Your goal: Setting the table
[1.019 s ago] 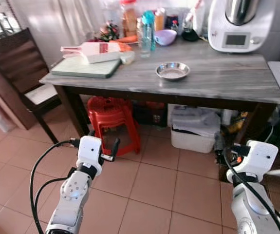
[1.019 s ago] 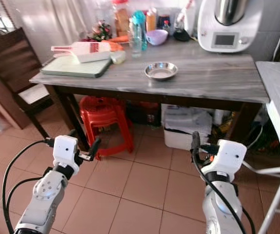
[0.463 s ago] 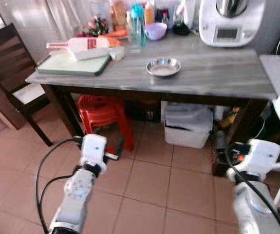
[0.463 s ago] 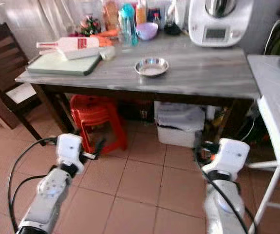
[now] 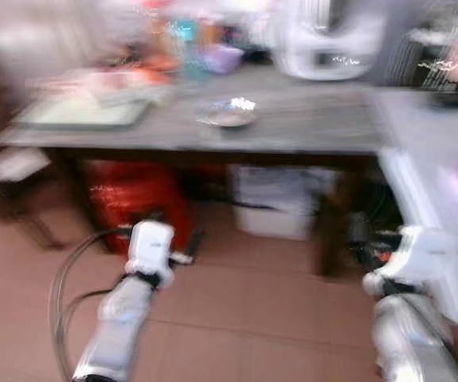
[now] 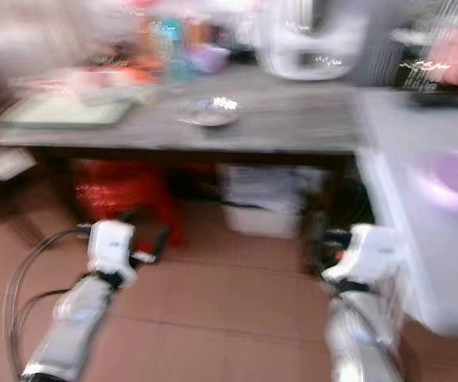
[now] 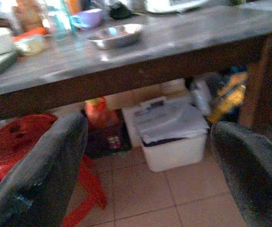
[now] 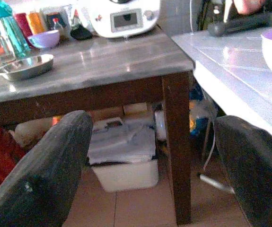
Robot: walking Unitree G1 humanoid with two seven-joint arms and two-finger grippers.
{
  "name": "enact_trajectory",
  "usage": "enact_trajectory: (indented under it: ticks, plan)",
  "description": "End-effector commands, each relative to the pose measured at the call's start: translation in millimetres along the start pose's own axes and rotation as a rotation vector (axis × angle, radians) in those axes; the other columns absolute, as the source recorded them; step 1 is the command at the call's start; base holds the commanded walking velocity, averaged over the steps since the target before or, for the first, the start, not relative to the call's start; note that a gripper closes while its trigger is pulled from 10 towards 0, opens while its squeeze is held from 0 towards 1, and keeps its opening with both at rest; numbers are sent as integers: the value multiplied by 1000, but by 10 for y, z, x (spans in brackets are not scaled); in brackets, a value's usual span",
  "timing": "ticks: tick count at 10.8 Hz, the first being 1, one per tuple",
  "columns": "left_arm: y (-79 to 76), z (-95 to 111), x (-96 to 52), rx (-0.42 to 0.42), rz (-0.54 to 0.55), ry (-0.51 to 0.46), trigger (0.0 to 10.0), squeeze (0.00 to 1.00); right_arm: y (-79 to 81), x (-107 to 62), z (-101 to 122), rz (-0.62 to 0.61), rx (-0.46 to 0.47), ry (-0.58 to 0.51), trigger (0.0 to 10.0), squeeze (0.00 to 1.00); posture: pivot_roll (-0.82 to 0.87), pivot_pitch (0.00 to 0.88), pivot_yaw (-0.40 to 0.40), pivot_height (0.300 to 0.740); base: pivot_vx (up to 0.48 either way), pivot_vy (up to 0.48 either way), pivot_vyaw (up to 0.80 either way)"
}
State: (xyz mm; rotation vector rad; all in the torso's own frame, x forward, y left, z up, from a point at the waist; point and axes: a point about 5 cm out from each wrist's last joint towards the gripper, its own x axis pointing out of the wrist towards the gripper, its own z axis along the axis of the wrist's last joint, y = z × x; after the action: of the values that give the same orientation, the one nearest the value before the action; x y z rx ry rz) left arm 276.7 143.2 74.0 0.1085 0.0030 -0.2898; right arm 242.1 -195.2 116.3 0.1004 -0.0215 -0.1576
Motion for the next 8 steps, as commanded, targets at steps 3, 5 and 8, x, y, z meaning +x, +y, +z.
enact_trajectory:
  ticks: [3,5,8]
  plan:
    - [-5,51,35,-1,5,-18,10000,0,-1,51,48,3,-3,-16,10000,0,-18,0,91,740,0,-247,-167]
    - [-16,55,41,-4,3,-21,10000,0,-2,57,57,4,-4,-20,10000,0,-18,0,90,740,0,-249,0]
    - [-30,57,47,-6,1,-21,10000,0,18,69,71,18,-17,-27,10000,0,-15,0,87,740,0,-247,0]
